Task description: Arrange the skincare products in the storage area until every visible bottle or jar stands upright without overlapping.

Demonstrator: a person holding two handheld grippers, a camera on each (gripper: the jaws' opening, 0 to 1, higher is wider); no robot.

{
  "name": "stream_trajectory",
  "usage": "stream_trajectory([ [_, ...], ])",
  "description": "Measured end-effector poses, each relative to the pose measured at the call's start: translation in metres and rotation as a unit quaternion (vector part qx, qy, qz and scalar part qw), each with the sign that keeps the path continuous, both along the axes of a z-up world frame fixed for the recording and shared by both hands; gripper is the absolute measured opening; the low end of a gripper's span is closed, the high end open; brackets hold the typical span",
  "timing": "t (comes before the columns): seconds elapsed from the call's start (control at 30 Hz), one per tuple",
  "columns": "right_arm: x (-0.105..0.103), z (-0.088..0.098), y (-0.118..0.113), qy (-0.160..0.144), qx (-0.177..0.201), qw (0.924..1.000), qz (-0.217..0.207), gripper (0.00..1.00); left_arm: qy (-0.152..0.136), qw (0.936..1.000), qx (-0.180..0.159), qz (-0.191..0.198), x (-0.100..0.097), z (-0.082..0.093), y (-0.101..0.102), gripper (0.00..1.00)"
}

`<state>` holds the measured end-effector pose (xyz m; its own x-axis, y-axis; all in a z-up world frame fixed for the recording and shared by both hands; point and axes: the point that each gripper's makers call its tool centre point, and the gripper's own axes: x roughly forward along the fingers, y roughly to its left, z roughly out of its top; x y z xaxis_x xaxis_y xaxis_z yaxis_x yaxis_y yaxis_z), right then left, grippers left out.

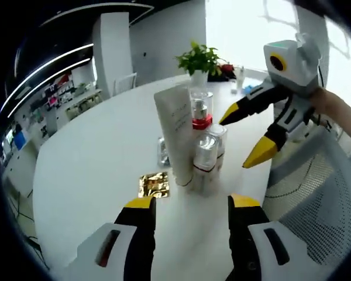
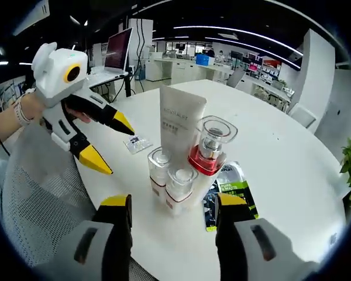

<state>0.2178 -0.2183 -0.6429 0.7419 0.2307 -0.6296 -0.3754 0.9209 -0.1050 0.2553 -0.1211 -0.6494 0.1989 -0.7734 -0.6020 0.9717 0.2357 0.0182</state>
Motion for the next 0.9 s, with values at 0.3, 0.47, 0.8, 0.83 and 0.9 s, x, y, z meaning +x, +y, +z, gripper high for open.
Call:
stream_trajectory([
  [0.3,0.001,0.011,0.0,-0.013,0.005,0.9999,-0.006,0.71,-0.003,0.9998,-0.018,0.008,0.0,0.02,0.013,0.66],
  [0.47,0.001,0.014,-0.001,-0.016,0.006,0.9998,-0.012,0.8,-0.009,0.9998,-0.012,0.014,0.003,0.021,0.019,0.73],
  [0.8,0.001,0.021,-0.003,-0.03,0.02,0.9992,-0.015,0.9,-0.012,0.9999,-0.004,0.007,-0.001,0.02,0.024,0.83],
  [0.83,0.001,0.022,-0.004,-0.031,0.019,0.9992,-0.015,0.9,-0.011,0.9999,-0.003,0.007,-0.001,0.02,0.024,0.85],
  [0.9,0.001,0.022,-0.006,-0.034,0.019,0.9991,-0.015,0.91,-0.012,0.9999,0.0,0.007,-0.001,0.019,0.025,0.87],
])
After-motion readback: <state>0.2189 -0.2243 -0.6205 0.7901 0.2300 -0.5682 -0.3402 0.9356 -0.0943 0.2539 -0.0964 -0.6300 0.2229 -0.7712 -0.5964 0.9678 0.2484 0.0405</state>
